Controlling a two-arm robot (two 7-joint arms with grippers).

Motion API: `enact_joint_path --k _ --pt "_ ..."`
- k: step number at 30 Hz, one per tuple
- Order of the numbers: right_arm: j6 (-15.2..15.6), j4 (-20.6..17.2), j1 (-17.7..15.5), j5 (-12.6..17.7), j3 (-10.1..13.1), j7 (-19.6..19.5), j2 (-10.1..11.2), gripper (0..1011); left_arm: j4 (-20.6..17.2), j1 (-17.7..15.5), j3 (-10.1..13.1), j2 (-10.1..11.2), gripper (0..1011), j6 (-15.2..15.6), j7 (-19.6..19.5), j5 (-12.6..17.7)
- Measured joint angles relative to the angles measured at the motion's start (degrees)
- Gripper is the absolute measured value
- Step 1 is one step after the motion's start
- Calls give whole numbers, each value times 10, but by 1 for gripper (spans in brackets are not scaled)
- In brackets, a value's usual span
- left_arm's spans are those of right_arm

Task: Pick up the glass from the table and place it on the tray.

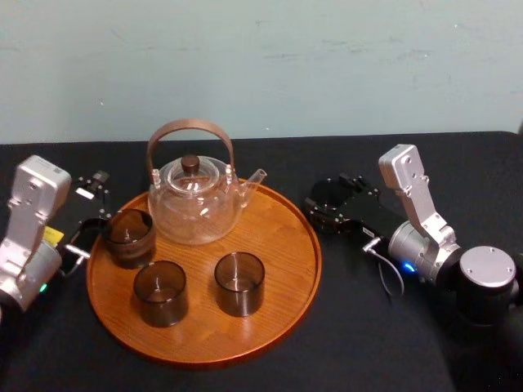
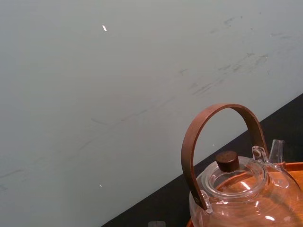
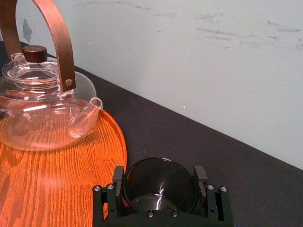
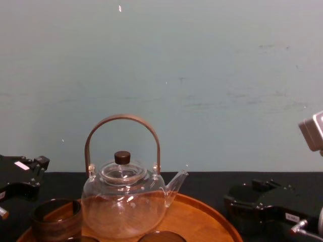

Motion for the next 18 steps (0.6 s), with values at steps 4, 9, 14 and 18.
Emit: enact_joint_path --k 4,9,14,18 --pt "0 1 1 2 1 3 1 904 0 0 0 0 0 0 0 0" --pt "4 -10 -2 8 4 7 7 904 0 0 0 0 0 0 0 0" --pt "10 -32 -10 9 5 6 15 904 0 0 0 0 0 0 0 0" --pt "14 -51 -16 11 6 5 20 904 0 0 0 0 0 0 0 0"
